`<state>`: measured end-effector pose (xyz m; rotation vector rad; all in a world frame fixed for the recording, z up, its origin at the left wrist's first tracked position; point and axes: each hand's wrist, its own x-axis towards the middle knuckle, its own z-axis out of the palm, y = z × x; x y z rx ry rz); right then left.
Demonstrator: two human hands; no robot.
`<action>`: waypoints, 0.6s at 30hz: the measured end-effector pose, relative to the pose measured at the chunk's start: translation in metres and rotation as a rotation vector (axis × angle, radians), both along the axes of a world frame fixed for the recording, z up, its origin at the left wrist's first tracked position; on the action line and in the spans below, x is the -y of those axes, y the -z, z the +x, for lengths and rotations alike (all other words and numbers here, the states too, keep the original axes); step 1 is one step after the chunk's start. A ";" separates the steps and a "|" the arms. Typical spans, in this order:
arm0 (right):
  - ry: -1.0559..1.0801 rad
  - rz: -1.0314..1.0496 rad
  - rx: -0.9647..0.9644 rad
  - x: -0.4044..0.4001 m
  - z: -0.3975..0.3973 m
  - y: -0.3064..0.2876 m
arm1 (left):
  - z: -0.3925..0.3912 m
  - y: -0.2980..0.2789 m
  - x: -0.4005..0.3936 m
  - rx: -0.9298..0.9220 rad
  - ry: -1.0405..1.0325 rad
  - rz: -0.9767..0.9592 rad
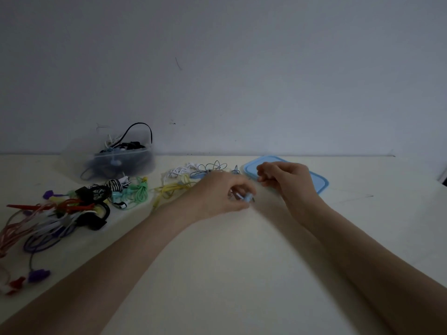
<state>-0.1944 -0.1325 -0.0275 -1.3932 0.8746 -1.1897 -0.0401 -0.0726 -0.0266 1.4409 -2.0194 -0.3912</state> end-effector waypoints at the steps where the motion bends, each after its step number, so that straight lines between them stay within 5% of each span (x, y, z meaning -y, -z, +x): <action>1: 0.019 -0.010 0.007 0.002 -0.002 -0.002 | 0.003 -0.002 -0.002 -0.001 0.008 0.033; 13: 0.022 -0.128 -0.195 -0.002 -0.001 -0.003 | 0.011 -0.013 -0.009 -0.012 0.013 0.200; 18: 0.030 -0.204 -0.326 -0.001 0.000 0.002 | 0.018 -0.021 -0.005 -0.236 -0.088 0.081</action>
